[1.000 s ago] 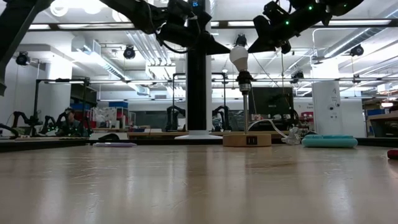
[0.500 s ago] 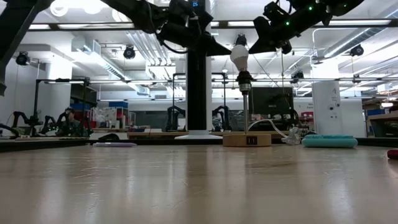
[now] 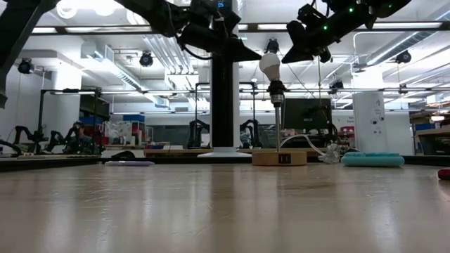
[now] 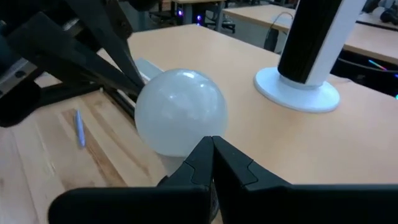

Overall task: Screw lightbulb
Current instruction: Insert the lightbulb into the lamp

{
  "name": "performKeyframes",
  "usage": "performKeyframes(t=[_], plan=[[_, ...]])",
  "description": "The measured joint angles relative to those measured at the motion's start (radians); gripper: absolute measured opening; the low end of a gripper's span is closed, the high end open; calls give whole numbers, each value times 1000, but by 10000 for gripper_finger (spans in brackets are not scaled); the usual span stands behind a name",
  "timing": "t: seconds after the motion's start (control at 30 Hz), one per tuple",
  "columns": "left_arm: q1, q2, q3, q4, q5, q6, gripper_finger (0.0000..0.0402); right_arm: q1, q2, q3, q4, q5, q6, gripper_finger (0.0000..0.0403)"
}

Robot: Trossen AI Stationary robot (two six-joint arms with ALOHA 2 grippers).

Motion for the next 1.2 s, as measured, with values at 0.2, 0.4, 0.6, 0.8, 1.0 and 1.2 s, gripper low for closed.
performKeyframes(t=[0.2,0.4,0.6,0.8,1.0,1.2], plan=[[8,-20,1,-61,-59,0,0,-3,-12,0,4,32,-4,2],[7,6,1,-51,-61,0,0,-10,11,0,58,28,-20,2],[7,11,1,-14,-54,0,0,-9,29,0,70,23,-28,2],[5,11,1,28,1,0,0,-6,21,0,68,1,-25,2],[5,7,1,13,-43,0,0,-7,21,0,62,3,-18,2],[15,-22,3,-23,-147,0,0,-8,13,0,48,18,-15,2]])
